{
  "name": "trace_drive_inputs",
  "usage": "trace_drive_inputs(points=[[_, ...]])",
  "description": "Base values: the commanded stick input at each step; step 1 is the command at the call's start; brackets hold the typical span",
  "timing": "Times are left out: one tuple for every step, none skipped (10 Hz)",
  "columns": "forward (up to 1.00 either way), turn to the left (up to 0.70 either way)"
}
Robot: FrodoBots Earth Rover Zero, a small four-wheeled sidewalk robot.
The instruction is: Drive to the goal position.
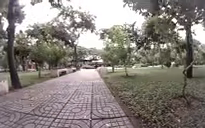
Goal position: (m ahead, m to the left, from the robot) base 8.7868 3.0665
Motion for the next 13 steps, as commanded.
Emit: trace_drive_inputs(points=[[0.00, 0.00], [0.00, 0.00], [0.00, 0.00], [0.00, 0.00], [0.00, 0.00], [0.00, 0.00], [0.00, 0.00], [0.00, 0.00], [0.00, 0.00], [0.63, 0.00], [0.70, 0.00], [0.70, 0.00], [0.70, 0.00]])
